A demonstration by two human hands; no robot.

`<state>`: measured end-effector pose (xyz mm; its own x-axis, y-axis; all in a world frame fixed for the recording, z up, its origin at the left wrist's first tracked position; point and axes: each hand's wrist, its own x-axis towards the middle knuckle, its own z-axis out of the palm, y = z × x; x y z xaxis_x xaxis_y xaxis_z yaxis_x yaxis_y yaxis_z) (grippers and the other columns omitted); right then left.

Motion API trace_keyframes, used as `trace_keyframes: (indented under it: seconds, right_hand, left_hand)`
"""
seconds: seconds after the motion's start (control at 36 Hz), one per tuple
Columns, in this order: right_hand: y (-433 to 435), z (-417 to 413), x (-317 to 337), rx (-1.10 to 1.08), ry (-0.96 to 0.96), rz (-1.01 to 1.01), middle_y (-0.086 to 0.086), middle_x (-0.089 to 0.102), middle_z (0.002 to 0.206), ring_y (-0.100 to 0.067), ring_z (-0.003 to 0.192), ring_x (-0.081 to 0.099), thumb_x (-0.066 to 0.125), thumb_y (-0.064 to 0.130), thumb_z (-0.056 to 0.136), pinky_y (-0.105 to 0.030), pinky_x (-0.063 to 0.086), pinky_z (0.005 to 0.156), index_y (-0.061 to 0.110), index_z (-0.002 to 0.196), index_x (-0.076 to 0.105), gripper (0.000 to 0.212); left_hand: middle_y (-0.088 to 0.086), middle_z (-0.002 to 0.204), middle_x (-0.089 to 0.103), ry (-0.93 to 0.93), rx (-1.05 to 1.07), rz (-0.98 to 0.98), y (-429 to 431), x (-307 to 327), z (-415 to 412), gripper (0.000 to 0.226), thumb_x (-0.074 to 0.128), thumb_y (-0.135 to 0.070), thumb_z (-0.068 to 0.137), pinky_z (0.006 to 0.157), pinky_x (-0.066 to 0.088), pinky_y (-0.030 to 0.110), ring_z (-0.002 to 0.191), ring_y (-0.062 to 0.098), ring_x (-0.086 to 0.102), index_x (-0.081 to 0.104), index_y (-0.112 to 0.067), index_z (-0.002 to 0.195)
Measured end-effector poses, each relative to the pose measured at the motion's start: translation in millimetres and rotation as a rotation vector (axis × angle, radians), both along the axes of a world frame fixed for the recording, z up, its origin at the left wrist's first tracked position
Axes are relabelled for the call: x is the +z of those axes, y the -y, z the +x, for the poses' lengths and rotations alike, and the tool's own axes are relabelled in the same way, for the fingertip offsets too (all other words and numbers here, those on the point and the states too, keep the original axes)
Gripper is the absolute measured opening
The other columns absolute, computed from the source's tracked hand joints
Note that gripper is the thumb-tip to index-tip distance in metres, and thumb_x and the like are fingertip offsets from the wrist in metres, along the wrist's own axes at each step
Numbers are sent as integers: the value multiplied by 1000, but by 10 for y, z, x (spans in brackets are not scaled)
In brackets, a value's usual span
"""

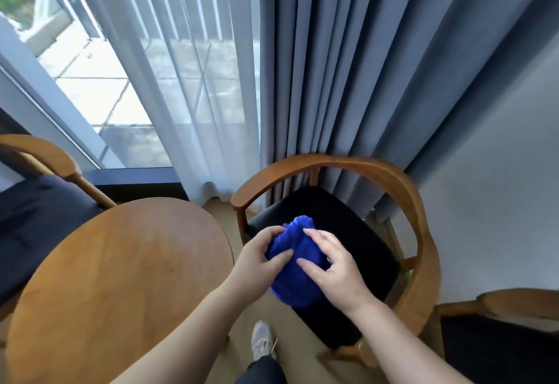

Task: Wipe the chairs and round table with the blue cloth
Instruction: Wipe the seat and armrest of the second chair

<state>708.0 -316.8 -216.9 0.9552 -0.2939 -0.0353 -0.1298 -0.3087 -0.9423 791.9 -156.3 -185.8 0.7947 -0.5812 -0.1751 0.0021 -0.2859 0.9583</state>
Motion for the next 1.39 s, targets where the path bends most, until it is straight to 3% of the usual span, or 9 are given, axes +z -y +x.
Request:
trace_keyframes:
  seconds: [0.19, 0.36, 0.64, 0.75, 0.86, 1.0, 1.08, 1.25, 1.39]
  right_hand:
    - [237, 434, 105, -72, 29, 21, 11, 62, 113, -5, 110, 58, 72, 4, 78, -22, 44, 97, 39, 107, 64, 46]
    - [522, 867, 335, -8, 70, -51, 8, 61, 112, -1, 107, 58, 67, -4, 82, -14, 42, 94, 33, 107, 64, 45]
    - [1103, 1440, 157, 54, -162, -244, 15, 48, 112, 19, 104, 46, 62, 14, 92, 3, 29, 88, 21, 130, 59, 39]
    - [1230, 1642, -43, 168, -279, -311, 10, 41, 125, 7, 109, 46, 56, 24, 96, 6, 23, 86, 24, 138, 51, 42]
    - [1300, 1775, -218, 397, -374, -326, 10, 10, 153, -11, 137, 29, 61, 50, 84, -17, 23, 105, 29, 150, 27, 77]
    - [1251, 1962, -410, 623, -332, -548, 12, -20, 156, -15, 147, -6, 62, 83, 50, -35, 12, 119, 30, 152, -7, 134]
    - [1117, 2121, -581, 664, -235, -569, 2, -7, 161, -13, 147, -3, 72, 71, 56, -38, 10, 120, 23, 152, -8, 135]
    - [825, 2588, -907, 489, -139, -427, -6, 41, 147, -25, 128, 46, 76, 29, 78, -33, 40, 103, 18, 152, 17, 95]
    - [631, 3067, -1170, 565, -79, -566, -9, 47, 139, -34, 112, 54, 69, 20, 80, -40, 46, 89, 20, 151, 21, 86]
  left_hand:
    - [-15, 106, 65, 4, -27, 31, 225, -175, 384, 32, 67, -27, 87, 89, 53, 36, 100, 3, 61, 55, -36, 116]
    - [-11, 115, 66, -246, -173, -1, 402, -311, 795, 53, 79, -27, 77, 89, 54, 36, 106, 8, 63, 53, -31, 123]
    - [-13, 111, 65, -214, -17, -58, 719, -414, 1070, 51, 76, -10, 76, 81, 55, 26, 104, 5, 63, 56, -33, 117]
    - [-13, 112, 64, -173, 141, -54, 826, -510, 1064, 49, 74, -10, 78, 87, 54, 30, 105, 3, 61, 55, -37, 114]
    - [-9, 112, 65, -145, 303, -48, 895, -616, 1066, 47, 73, -5, 79, 87, 55, 35, 102, 4, 62, 57, -27, 118]
    - [-6, 113, 66, -116, 438, -50, 992, -765, 1203, 45, 72, -5, 79, 85, 54, 31, 103, 10, 64, 58, -30, 114]
    - [-6, 113, 65, -117, 472, -54, 1042, -859, 1407, 43, 72, -10, 81, 84, 54, 29, 103, 10, 63, 57, -23, 119]
    - [-5, 109, 67, -106, 498, -30, 895, -1064, 1870, 42, 73, -19, 80, 81, 54, 26, 99, 7, 64, 58, -24, 119]
    - [-10, 107, 65, -67, 547, 108, 462, -1336, 2153, 30, 62, -28, 91, 74, 52, 14, 98, 1, 62, 58, -22, 121]
